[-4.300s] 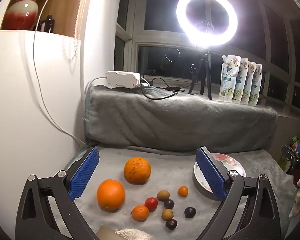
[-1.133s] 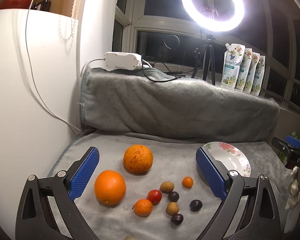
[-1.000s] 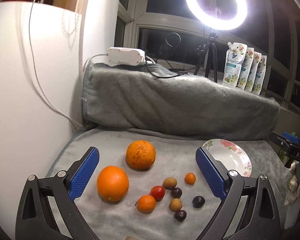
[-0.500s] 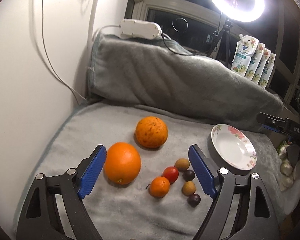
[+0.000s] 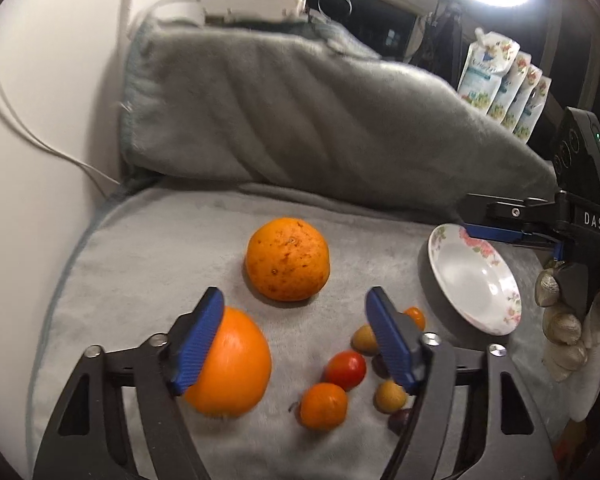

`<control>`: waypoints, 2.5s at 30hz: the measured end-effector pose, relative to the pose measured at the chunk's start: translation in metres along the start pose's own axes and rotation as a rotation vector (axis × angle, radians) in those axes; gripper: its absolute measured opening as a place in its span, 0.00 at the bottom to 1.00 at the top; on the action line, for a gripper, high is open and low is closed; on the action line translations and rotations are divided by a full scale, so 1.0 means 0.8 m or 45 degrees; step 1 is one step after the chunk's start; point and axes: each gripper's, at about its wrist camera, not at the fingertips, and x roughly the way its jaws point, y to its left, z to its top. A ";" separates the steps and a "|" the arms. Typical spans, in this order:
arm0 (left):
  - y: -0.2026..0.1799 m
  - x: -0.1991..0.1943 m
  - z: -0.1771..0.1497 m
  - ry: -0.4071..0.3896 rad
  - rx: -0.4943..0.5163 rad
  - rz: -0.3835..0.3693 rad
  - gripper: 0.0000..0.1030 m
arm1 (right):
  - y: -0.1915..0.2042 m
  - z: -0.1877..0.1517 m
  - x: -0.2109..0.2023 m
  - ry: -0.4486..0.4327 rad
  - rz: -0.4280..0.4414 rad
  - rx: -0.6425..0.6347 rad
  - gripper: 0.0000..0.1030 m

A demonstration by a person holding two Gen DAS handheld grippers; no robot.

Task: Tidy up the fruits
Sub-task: 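Move the right gripper to the speckled orange and close around it, then lift the speckled orange with the right gripper toward the floral plate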

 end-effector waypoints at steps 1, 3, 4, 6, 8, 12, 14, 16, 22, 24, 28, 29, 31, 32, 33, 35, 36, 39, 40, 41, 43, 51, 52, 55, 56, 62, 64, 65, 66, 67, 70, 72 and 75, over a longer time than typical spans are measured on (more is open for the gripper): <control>0.003 0.006 0.001 0.021 -0.008 -0.016 0.68 | 0.000 0.002 0.010 0.024 0.020 0.021 0.88; 0.008 0.019 0.005 0.055 -0.019 -0.025 0.68 | 0.001 0.004 0.028 0.059 0.048 0.048 0.86; 0.009 0.023 0.007 0.066 -0.017 -0.025 0.68 | 0.002 0.005 0.036 0.076 0.062 0.054 0.85; 0.011 0.033 0.009 0.087 -0.011 -0.016 0.68 | 0.005 0.009 0.049 0.100 0.078 0.057 0.83; 0.012 0.041 0.011 0.106 -0.005 -0.011 0.68 | 0.008 0.013 0.062 0.126 0.090 0.060 0.83; 0.011 0.058 0.016 0.143 0.009 -0.013 0.68 | 0.011 0.019 0.090 0.182 0.120 0.095 0.77; 0.010 0.065 0.018 0.157 0.015 -0.013 0.68 | 0.012 0.023 0.102 0.207 0.133 0.112 0.74; 0.011 0.072 0.021 0.174 0.015 -0.012 0.67 | 0.014 0.028 0.114 0.223 0.142 0.124 0.74; 0.013 0.088 0.025 0.207 0.014 -0.015 0.66 | 0.021 0.035 0.138 0.271 0.153 0.141 0.69; 0.014 0.094 0.026 0.216 0.009 -0.016 0.66 | 0.022 0.036 0.141 0.282 0.164 0.145 0.68; 0.017 0.100 0.029 0.225 0.001 -0.021 0.66 | 0.027 0.035 0.149 0.300 0.179 0.142 0.66; 0.017 0.100 0.028 0.225 -0.001 -0.024 0.66 | 0.027 0.034 0.150 0.304 0.183 0.143 0.65; 0.017 0.094 0.027 0.226 0.002 -0.026 0.66 | 0.028 0.034 0.154 0.314 0.188 0.149 0.61; 0.017 0.093 0.027 0.227 0.005 -0.027 0.65 | 0.028 0.034 0.157 0.317 0.194 0.154 0.61; 0.017 0.093 0.028 0.228 0.007 -0.033 0.62 | 0.028 0.034 0.157 0.317 0.192 0.155 0.60; 0.015 0.092 0.028 0.224 0.010 -0.030 0.62 | 0.030 0.035 0.157 0.313 0.179 0.148 0.59; 0.015 0.093 0.028 0.220 0.012 -0.029 0.62 | 0.030 0.035 0.157 0.311 0.174 0.146 0.58; 0.016 0.095 0.028 0.213 0.016 -0.027 0.62 | 0.029 0.034 0.155 0.303 0.173 0.148 0.56; 0.016 0.094 0.028 0.209 0.018 -0.025 0.62 | 0.029 0.033 0.154 0.298 0.171 0.146 0.56; 0.015 0.092 0.027 0.207 0.016 -0.025 0.62 | 0.029 0.033 0.153 0.293 0.170 0.141 0.56; 0.016 0.091 0.025 0.203 0.015 -0.025 0.61 | 0.031 0.032 0.151 0.288 0.163 0.124 0.56; 0.002 0.079 0.020 0.171 0.013 -0.029 0.61 | 0.033 0.029 0.136 0.268 0.156 0.109 0.55; -0.002 0.077 0.020 0.167 0.011 -0.030 0.61 | 0.033 0.029 0.135 0.264 0.155 0.110 0.55; -0.013 0.070 0.020 0.150 0.024 -0.032 0.61 | 0.032 0.027 0.124 0.230 0.149 0.119 0.55; -0.016 0.068 0.020 0.144 0.029 -0.033 0.61 | 0.031 0.027 0.120 0.223 0.150 0.120 0.55; -0.041 0.054 0.018 0.106 0.066 -0.046 0.61 | 0.025 0.020 0.087 0.167 0.145 0.117 0.55; -0.051 0.049 0.015 0.094 0.080 -0.051 0.61 | 0.022 0.016 0.074 0.150 0.142 0.116 0.55; -0.055 0.047 0.013 0.091 0.085 -0.055 0.61 | 0.020 0.014 0.069 0.144 0.139 0.114 0.55; -0.059 0.045 0.012 0.087 0.089 -0.059 0.61 | 0.018 0.011 0.062 0.136 0.135 0.113 0.55; -0.064 0.043 0.011 0.081 0.092 -0.064 0.61 | 0.016 0.010 0.057 0.131 0.133 0.115 0.55; -0.080 0.040 0.005 0.064 0.103 -0.078 0.61 | 0.010 0.002 0.040 0.112 0.125 0.122 0.55; -0.089 0.039 0.003 0.058 0.114 -0.088 0.61 | 0.005 -0.003 0.027 0.098 0.115 0.130 0.55; -0.104 0.036 0.002 0.045 0.134 -0.108 0.61 | -0.001 -0.007 0.011 0.078 0.102 0.139 0.55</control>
